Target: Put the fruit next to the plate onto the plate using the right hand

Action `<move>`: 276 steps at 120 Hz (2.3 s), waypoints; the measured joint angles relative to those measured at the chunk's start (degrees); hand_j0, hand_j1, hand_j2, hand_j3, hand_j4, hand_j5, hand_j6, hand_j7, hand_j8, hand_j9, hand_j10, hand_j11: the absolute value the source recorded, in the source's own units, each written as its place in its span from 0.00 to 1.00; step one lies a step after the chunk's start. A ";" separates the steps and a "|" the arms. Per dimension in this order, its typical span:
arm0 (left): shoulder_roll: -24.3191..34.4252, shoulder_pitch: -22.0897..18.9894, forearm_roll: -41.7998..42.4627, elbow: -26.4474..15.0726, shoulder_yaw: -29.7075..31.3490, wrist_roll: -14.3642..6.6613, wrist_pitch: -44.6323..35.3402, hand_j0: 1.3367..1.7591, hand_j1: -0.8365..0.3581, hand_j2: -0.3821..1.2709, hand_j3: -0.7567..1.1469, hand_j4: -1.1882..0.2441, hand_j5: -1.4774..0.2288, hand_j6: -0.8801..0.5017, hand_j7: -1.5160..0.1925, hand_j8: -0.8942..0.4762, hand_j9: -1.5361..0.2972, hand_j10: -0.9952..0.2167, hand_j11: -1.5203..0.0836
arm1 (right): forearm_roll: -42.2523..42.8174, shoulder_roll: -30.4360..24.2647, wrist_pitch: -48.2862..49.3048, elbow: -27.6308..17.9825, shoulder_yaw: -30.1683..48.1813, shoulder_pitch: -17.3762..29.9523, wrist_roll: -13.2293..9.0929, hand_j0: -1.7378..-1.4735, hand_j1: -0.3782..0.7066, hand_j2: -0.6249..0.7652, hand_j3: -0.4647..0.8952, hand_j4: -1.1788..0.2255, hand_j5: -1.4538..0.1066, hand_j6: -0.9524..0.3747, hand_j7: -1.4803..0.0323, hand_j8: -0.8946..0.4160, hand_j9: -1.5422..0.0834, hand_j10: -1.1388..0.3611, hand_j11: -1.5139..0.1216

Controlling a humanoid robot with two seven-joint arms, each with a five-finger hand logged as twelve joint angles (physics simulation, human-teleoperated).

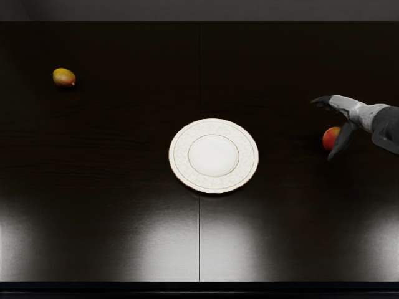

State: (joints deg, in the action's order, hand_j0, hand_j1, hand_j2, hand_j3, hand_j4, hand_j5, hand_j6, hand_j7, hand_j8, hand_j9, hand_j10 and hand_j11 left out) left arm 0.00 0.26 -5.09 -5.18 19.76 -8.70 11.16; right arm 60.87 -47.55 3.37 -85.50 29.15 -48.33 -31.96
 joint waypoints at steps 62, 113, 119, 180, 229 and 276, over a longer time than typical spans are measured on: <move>0.00 0.00 0.00 0.00 0.00 0.01 0.00 0.76 0.76 0.26 0.40 0.67 0.69 0.47 0.71 0.48 0.67 0.63 0.76 | 6.54 2.64 -13.44 2.79 -4.70 2.49 0.48 0.30 0.29 0.42 0.34 0.67 0.73 0.53 0.77 0.50 0.76 0.60 0.74; 0.00 0.00 0.00 0.00 0.00 0.00 0.00 0.76 0.76 0.26 0.40 0.67 0.69 0.47 0.71 0.48 0.67 0.63 0.76 | 7.46 4.38 -15.84 4.55 -5.41 3.70 0.46 0.30 0.32 0.41 0.34 0.64 0.71 0.51 0.75 0.47 0.73 0.58 0.71; 0.00 0.00 0.00 0.00 0.00 0.00 0.00 0.76 0.76 0.26 0.40 0.67 0.69 0.47 0.71 0.48 0.67 0.63 0.76 | 7.50 5.01 -16.34 5.07 -5.65 3.94 0.50 0.30 0.32 0.41 0.34 0.64 0.71 0.51 0.75 0.47 0.73 0.58 0.71; 0.00 0.00 0.00 0.00 0.00 0.01 0.00 0.76 0.76 0.26 0.40 0.67 0.69 0.47 0.71 0.48 0.67 0.63 0.76 | 7.27 6.28 -17.51 6.60 -6.12 4.32 0.50 0.30 0.44 0.40 0.34 0.57 0.62 0.43 0.66 0.39 0.65 0.51 0.63; 0.00 0.00 0.00 0.00 -0.01 0.01 0.00 0.76 0.76 0.26 0.40 0.67 0.69 0.47 0.71 0.48 0.67 0.63 0.76 | 6.98 6.40 -17.46 7.33 -6.14 4.46 0.56 0.30 0.49 0.40 0.34 0.52 0.59 0.39 0.61 0.40 0.61 0.47 0.58; 0.00 0.00 0.00 0.00 -0.01 0.01 0.00 0.76 0.76 0.26 0.40 0.67 0.69 0.47 0.71 0.48 0.67 0.63 0.76 | 6.79 6.35 -17.05 7.45 -6.10 4.61 0.50 0.31 0.55 0.40 0.34 0.46 0.54 0.36 0.55 0.42 0.55 0.47 0.53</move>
State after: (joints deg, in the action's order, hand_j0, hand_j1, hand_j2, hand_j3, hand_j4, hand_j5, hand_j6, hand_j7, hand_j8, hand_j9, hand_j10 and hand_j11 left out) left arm 0.00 0.26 -5.09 -5.18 19.76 -8.69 11.16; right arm 67.66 -41.20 -13.68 -78.05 23.05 -43.72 -31.46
